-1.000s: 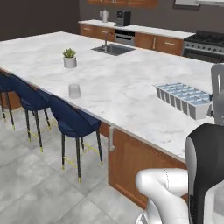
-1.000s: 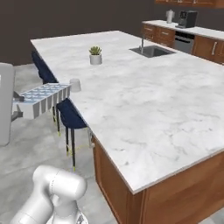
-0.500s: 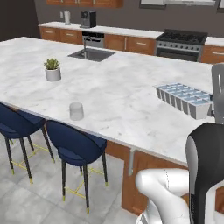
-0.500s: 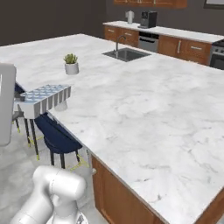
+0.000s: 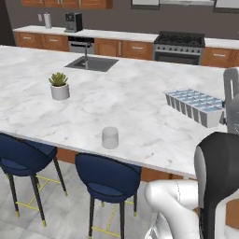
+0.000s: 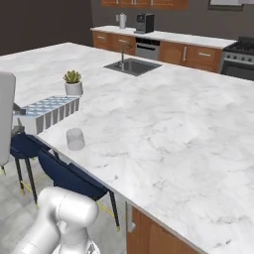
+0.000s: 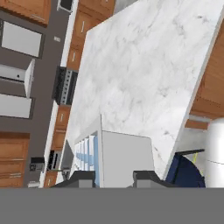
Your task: Open the freezer door, pick up the ice cube tray from the freezer, and place it on the dining counter.
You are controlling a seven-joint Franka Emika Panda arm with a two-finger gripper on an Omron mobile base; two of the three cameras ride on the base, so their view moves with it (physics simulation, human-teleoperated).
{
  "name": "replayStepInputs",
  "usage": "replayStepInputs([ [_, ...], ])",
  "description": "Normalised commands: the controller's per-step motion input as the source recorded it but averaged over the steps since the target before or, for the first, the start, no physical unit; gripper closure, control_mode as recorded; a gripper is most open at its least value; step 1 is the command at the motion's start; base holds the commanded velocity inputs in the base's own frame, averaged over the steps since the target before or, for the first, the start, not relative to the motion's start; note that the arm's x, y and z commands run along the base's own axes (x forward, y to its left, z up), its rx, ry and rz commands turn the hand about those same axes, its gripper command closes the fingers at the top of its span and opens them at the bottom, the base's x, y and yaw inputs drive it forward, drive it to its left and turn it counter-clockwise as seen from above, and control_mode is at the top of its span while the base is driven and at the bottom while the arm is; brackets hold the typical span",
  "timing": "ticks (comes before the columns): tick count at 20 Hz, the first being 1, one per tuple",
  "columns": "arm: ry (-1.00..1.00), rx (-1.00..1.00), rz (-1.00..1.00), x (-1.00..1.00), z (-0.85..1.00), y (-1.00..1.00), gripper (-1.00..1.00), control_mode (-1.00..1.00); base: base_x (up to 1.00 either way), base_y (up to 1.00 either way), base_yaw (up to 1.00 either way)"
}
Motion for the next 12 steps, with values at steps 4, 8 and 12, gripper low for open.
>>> replayStepInputs([
  [4, 0.0, 0.0, 0.0, 0.0, 0.0, 0.0, 1.0, 1.0, 0.71, -0.01, -0.07],
  [8, 0.0, 0.0, 0.0, 0.0, 0.0, 0.0, 1.0, 1.0, 0.59, -0.3, 0.0],
  [12, 0.0, 0.01, 0.02, 0.22, -0.06, -0.14, 1.0, -1.0, 0.53, -0.32, 0.0],
])
